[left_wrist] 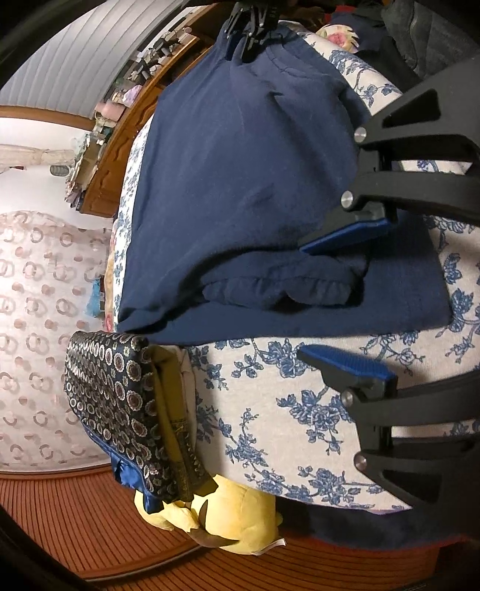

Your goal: Fold small clothes

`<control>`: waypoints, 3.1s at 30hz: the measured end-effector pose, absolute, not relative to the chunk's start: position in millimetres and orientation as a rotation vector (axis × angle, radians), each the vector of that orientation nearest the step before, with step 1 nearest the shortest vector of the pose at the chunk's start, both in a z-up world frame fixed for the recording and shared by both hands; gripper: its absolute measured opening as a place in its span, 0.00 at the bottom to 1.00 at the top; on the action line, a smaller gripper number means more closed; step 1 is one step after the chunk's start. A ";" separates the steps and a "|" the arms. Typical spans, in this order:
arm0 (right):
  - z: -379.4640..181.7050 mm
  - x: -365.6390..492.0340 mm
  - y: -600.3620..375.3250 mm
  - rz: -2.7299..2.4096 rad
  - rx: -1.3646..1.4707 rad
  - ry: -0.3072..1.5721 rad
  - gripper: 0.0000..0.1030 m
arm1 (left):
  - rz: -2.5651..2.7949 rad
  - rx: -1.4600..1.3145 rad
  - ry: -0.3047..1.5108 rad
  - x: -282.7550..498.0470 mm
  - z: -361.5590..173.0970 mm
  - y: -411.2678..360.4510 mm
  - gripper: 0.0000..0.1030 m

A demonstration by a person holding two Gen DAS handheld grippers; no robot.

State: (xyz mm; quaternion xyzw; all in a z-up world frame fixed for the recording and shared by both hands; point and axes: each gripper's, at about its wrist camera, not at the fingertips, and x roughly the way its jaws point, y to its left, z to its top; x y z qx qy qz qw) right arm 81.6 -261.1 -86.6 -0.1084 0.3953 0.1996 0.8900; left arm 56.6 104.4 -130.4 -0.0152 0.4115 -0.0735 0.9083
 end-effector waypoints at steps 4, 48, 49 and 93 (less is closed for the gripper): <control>-89.0 79.2 -261.7 0.417 -0.230 0.813 0.71 | -0.137 -0.022 0.830 54.2 -132.6 101.3 0.56; -93.1 74.8 -266.9 0.422 -0.228 0.778 0.78 | -0.271 -0.074 0.728 50.3 -106.7 88.6 0.07; -93.2 75.1 -267.1 0.421 -0.228 0.780 0.78 | -0.275 -0.072 0.719 52.0 -102.8 87.8 0.07; -40.3 46.5 -393.7 0.195 -0.056 0.706 0.78 | -0.842 0.159 0.529 126.2 38.7 -171.9 0.06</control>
